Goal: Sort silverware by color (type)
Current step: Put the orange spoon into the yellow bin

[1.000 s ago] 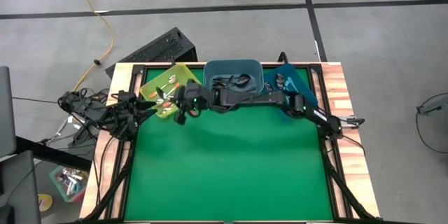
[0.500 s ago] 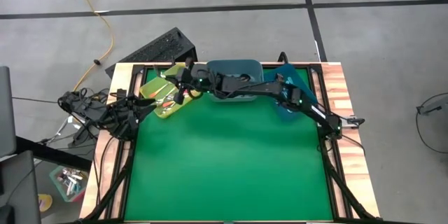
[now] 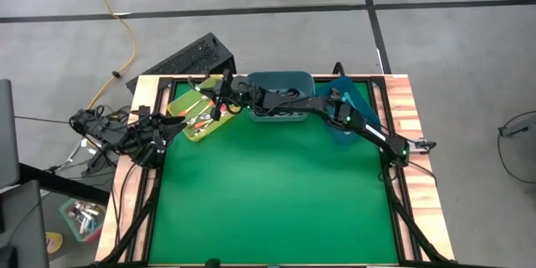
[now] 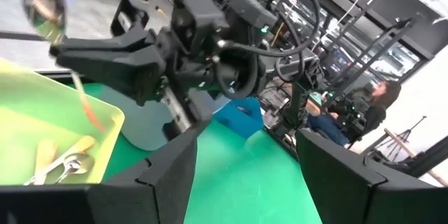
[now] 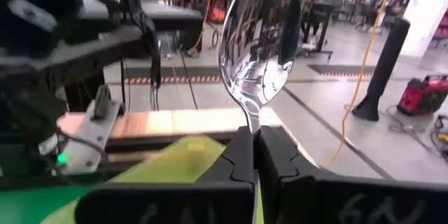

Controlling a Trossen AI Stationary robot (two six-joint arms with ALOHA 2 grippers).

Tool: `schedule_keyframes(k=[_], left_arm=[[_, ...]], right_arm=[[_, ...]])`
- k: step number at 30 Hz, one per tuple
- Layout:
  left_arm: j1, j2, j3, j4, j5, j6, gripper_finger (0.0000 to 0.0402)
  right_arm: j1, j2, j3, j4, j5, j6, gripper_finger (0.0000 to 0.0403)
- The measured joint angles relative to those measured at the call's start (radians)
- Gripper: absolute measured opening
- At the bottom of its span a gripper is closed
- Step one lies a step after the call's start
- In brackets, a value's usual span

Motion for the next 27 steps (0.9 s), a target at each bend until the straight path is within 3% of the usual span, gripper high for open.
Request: schedule_keyframes(k=[5, 18, 23, 27], left_arm=[[0.0, 0.0, 0.0, -0.007, -0.006, 0.006, 0.0229], [0.0, 0.0, 0.0, -0.007, -0.005, 0.011, 0.0229], [0.0, 0.0, 0.0, -0.006, -0.006, -0.028, 0.0229], [0.0, 0.0, 0.0, -0.007, 0.001, -0.009, 0.0229]], right_arm=[[0.001, 0.014, 0.0, -0.031, 0.003, 0.003, 0.0033], [0.002, -0.016, -0.001, -0.194, 0.008, -0.009, 0.0149], [0.014, -0.167, -0.002, -0.375, 0.011, -0.074, 0.0161], [0.027, -0.412, -0.002, -0.54, 0.011, -0.122, 0.0159]])
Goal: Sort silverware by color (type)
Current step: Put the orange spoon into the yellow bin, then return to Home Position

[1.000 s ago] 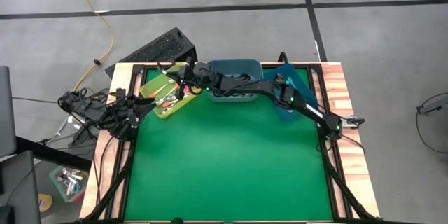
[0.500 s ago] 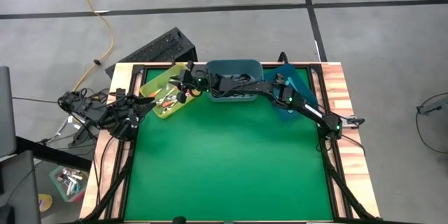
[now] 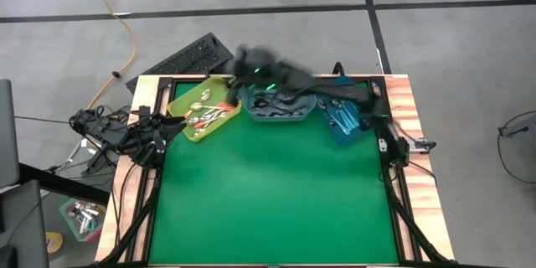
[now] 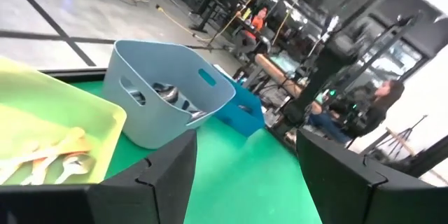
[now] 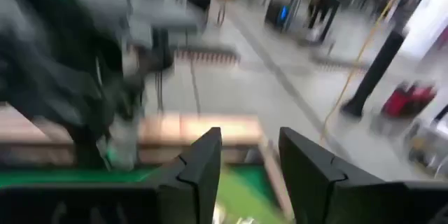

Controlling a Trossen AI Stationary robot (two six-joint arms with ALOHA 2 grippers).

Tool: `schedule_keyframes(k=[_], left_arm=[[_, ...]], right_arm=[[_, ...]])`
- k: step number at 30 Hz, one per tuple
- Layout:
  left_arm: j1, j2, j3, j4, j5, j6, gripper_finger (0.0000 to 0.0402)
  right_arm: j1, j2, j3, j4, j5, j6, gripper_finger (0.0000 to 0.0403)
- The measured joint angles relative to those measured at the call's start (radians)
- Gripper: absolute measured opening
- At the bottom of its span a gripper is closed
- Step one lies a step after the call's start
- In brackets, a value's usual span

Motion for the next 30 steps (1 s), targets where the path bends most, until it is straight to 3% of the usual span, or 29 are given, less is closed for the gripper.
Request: schedule_keyframes(k=[4, 12, 16, 20, 24, 30], left_arm=[[0.0, 0.0, 0.0, -0.04, 0.003, 0.04, 0.0229], [0.0, 0.0, 0.0, -0.072, 0.04, 0.036, 0.0229], [0.0, 0.0, 0.0, -0.024, 0.051, 0.078, 0.0229], [0.0, 0.0, 0.0, 0.026, 0.074, 0.082, 0.0229], [0.0, 0.0, -0.001, 0.15, 0.09, 0.19, 0.0229], [0.0, 0.0, -0.035, 0.254, 0.078, 0.241, 0.0229]], right_arm=[[0.009, -0.272, 0.01, -0.156, 0.001, -0.001, 0.0153], [0.08, -0.624, -0.002, -0.596, 0.006, 0.105, 0.0149], [0.162, -0.817, -0.074, -0.71, 0.161, 0.197, 0.015], [0.307, -0.988, -0.318, -0.633, 0.365, 0.262, 0.015], [0.443, -1.173, -0.667, -0.382, 0.533, 0.274, 0.0148], [0.554, -1.474, -1.184, 0.035, 0.667, 0.283, 0.015]])
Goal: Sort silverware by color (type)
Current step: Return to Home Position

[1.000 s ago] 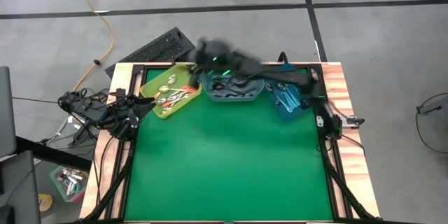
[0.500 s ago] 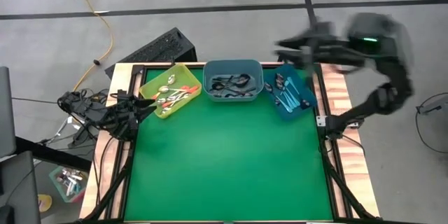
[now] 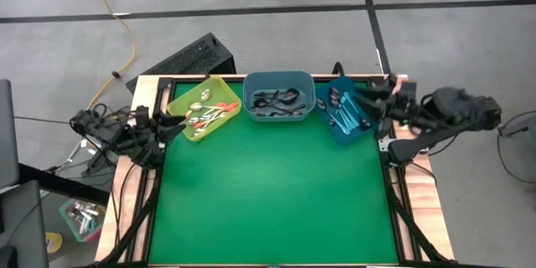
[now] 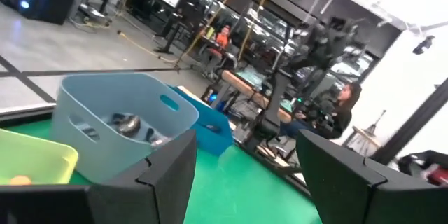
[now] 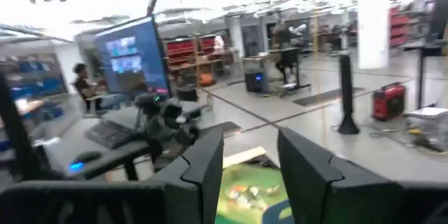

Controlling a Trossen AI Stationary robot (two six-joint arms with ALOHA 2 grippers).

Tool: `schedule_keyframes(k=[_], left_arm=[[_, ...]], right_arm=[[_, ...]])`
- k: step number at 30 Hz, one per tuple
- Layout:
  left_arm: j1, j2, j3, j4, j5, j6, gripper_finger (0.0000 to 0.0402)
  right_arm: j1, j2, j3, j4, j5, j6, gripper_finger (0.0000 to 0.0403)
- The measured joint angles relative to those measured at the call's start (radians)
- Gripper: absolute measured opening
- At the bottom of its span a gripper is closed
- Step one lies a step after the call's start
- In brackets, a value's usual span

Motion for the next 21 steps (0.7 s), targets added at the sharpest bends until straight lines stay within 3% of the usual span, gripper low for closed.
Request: schedule_keyframes(k=[5, 8, 12, 15, 18, 21], left_arm=[[0.0, -0.002, -0.139, 0.152, 0.053, -0.009, 0.0229], [0.0, -0.002, -0.253, 0.303, 0.056, -0.039, 0.0229], [0.0, -0.001, -0.393, 0.517, 0.083, -0.06, 0.0229], [0.0, 0.0, -0.39, 0.474, 0.079, -0.088, 0.0229], [0.001, -0.003, -0.392, 0.484, 0.069, -0.071, 0.0229], [0.001, -0.002, -0.392, 0.479, 0.061, -0.061, 0.0229]], right_arm=[[0.049, -0.235, -0.359, 0.213, 0.028, 0.02, 0.015], [0.069, -0.384, -0.504, 0.334, 0.076, 0.026, 0.015], [0.086, -0.553, -0.653, 0.345, 0.09, 0.011, 0.015], [0.088, -0.677, -0.742, 0.36, 0.149, 0.011, 0.015], [0.084, -0.677, -0.819, 0.385, 0.251, -0.009, 0.015], [0.074, -0.677, -0.862, 0.425, 0.267, 0.027, 0.015]])
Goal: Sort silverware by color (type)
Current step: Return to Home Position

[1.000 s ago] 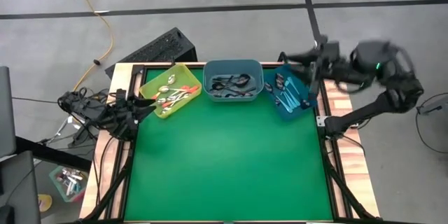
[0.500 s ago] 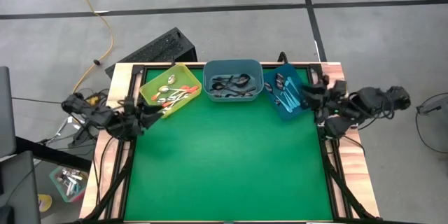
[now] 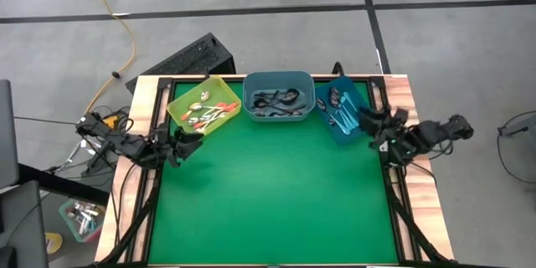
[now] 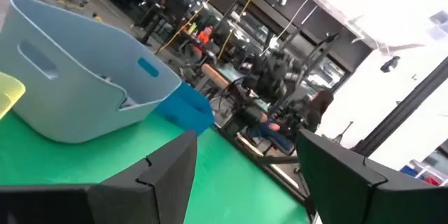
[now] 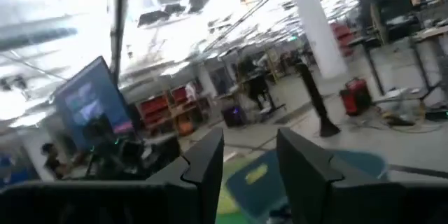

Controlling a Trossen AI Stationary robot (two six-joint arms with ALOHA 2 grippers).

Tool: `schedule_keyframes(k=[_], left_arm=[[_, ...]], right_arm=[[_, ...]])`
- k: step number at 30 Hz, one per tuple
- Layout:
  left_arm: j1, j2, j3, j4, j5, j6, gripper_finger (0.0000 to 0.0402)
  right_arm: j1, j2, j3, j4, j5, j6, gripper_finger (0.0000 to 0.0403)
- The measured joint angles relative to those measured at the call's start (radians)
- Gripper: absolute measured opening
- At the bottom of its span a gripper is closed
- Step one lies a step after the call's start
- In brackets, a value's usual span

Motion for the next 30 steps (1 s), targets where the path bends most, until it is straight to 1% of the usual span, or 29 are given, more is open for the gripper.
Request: schedule_keyframes(k=[2, 5, 7, 8, 10, 17, 30], left_arm=[[0.0, 0.002, 0.0, 0.006, -0.004, 0.011, 0.0229], [0.0, 0.001, 0.0, 0.005, -0.027, 0.033, 0.0229], [0.0, 0.0, 0.0, 0.009, -0.041, 0.043, 0.0229], [0.0, 0.0, 0.0, 0.011, -0.041, 0.05, 0.0229], [0.0, 0.0, 0.0, 0.014, -0.034, 0.073, 0.0229], [0.0, 0.0, 0.0, 0.013, -0.034, 0.142, 0.0229], [0.0, 0.0, 0.0, -0.01, -0.033, 0.147, 0.0229]], right_arm=[[-0.008, -0.002, -0.061, -0.021, -0.061, 0.046, 0.015], [-0.022, 0.0, -0.145, 0.0, -0.217, 0.121, 0.015], [-0.035, 0.004, -0.142, -0.086, -0.288, 0.189, 0.015], [-0.036, 0.01, -0.142, -0.124, -0.307, 0.202, 0.015], [-0.045, 0.015, -0.143, -0.139, -0.344, 0.188, 0.0149], [-0.071, 0.014, -0.143, -0.173, -0.305, 0.158, 0.0149], [-0.078, 0.014, -0.144, -0.173, -0.308, 0.163, 0.0149]])
